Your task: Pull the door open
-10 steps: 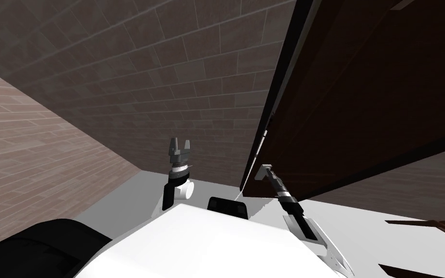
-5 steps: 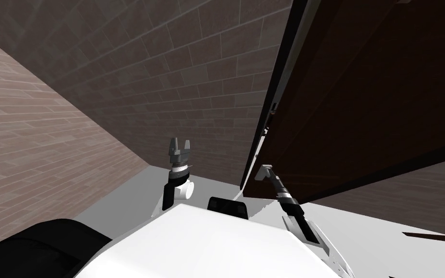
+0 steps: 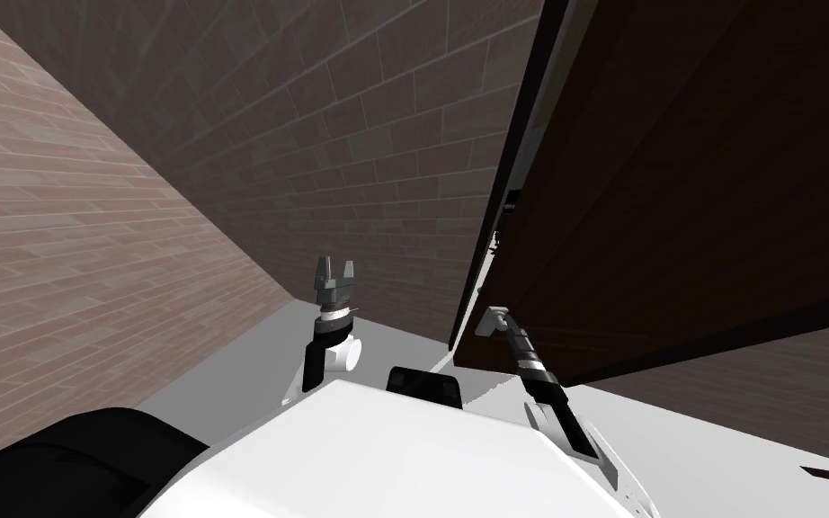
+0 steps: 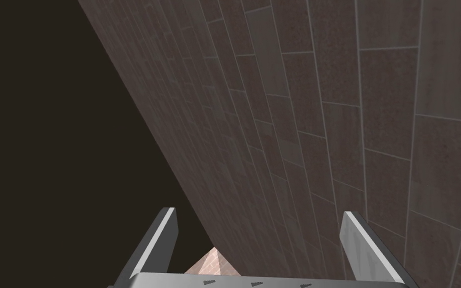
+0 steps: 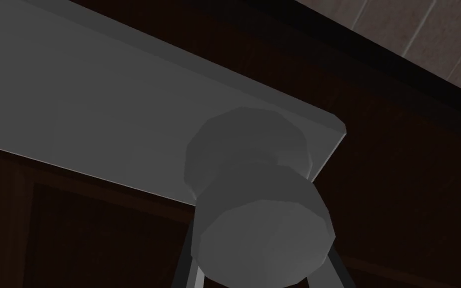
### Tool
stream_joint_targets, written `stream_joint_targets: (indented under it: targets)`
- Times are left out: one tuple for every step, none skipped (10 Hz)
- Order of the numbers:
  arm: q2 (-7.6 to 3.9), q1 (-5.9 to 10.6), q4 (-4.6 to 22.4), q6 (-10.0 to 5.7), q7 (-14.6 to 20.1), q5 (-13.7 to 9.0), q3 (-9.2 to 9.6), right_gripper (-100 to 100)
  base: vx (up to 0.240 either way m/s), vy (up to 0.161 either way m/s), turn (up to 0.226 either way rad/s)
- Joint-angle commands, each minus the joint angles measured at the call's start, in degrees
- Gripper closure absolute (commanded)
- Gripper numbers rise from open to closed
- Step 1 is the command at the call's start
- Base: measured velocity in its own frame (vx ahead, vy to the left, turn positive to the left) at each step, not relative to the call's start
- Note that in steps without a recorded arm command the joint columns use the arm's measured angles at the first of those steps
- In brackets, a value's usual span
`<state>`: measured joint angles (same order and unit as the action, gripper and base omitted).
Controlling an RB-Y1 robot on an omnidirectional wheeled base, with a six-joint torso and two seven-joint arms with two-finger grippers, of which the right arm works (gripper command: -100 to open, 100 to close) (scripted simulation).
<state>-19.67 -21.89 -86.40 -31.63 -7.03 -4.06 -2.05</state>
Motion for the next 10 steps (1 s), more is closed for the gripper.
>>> stream_joint_targets:
  targets:
    - [0.81, 0.05, -0.23, -0.89, 1.97, -0.94, 1.74, 100, -0.070, -0.047, 0.052]
    - [0.94, -0.27, -0.67, -0.78, 3.96, -3.05, 2.14, 100, -0.058, -0.030, 0.125]
    - [0.94, -0.27, -0.67, -0.78, 4.12, -3.05, 2.14, 100, -0.038, -0.025, 0.050]
    - [1.07, -0.60, -1.12, -0.67, 6.27, -5.21, 2.55, 100, -0.053, -0.033, 0.086]
    - [1.07, -0.60, -1.12, -0.67, 6.27, -5.21, 2.55, 100, -0.046, -0.037, 0.078]
    - [1.20, -0.92, -1.57, -0.55, 8.42, -7.37, 2.96, 100, -0.055, -0.036, 0.095]
    - [1.20, -0.92, -1.57, -0.55, 8.42, -7.37, 2.96, 100, -0.039, -0.027, 0.085]
    - [1.33, -1.25, -2.02, -0.44, 10.57, -9.54, 3.37, 100, -0.062, -0.032, 0.105]
    - [1.33, -1.25, -2.02, -0.44, 10.57, -9.54, 3.37, 100, -0.060, -0.034, 0.066]
    - [1.33, -1.25, -2.02, -0.44, 10.57, -9.54, 3.37, 100, -0.021, -0.010, -0.011]
